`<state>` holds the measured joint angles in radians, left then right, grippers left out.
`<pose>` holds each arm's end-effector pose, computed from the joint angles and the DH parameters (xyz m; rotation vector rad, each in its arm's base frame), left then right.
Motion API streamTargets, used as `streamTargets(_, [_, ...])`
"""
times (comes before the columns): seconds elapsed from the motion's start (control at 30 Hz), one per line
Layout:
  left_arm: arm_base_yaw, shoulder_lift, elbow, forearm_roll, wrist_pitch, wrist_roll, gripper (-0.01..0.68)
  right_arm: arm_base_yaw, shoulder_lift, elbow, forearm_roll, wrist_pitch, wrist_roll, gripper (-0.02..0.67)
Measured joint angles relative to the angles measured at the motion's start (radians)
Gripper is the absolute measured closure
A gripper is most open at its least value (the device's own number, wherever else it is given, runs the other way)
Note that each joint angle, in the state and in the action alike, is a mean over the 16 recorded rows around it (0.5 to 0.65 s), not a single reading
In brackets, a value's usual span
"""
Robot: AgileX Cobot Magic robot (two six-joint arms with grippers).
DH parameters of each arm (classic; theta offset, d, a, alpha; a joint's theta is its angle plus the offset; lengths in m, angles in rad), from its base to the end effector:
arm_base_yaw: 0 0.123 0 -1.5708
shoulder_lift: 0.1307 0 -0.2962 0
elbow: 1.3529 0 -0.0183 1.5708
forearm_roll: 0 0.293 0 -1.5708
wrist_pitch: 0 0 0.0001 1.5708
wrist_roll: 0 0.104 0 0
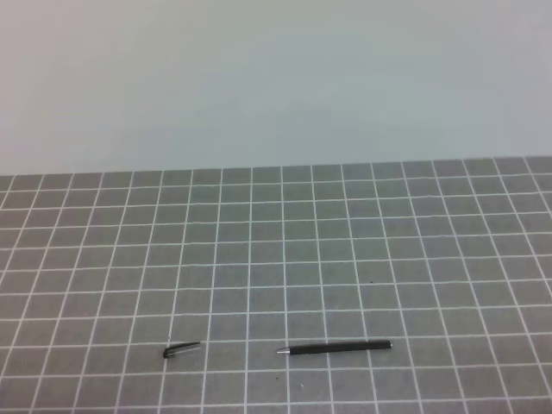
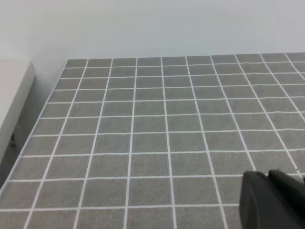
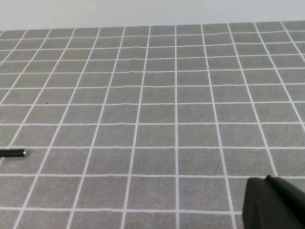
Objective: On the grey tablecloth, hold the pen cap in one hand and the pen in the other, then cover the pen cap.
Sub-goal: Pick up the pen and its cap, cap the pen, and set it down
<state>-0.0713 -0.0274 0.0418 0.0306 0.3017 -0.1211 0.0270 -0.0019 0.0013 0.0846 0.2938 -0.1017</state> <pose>0.0974 -0.0060 0.1694 -0.0250 1.8007 -0.1084 0.0982 0.0052 0.1837 -0.0600 1.7748 0.0263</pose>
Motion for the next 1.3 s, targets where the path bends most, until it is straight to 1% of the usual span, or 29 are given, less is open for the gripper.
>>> streamTargets(0.9, [0.000,0.000,0.000,0.019,-0.017,0.002,0.672,0.000,0.000,-0.005,0.000,-0.001,0.000,0.647])
streamTargets(1.0, [0.000,0.000,0.000,0.031,-0.063,0.004,0.673,0.000,0.000,-0.005,-0.001,-0.001,0.000,0.648])
streamTargets(1.1, [0.000,0.000,0.000,0.043,-0.139,0.005,0.673,0.000,0.000,-0.004,-0.002,-0.009,0.000,0.648])
streamTargets(1.3, [0.000,0.000,0.000,0.061,-0.371,0.004,0.673,0.000,0.000,-0.002,-0.003,-0.068,0.000,0.648])
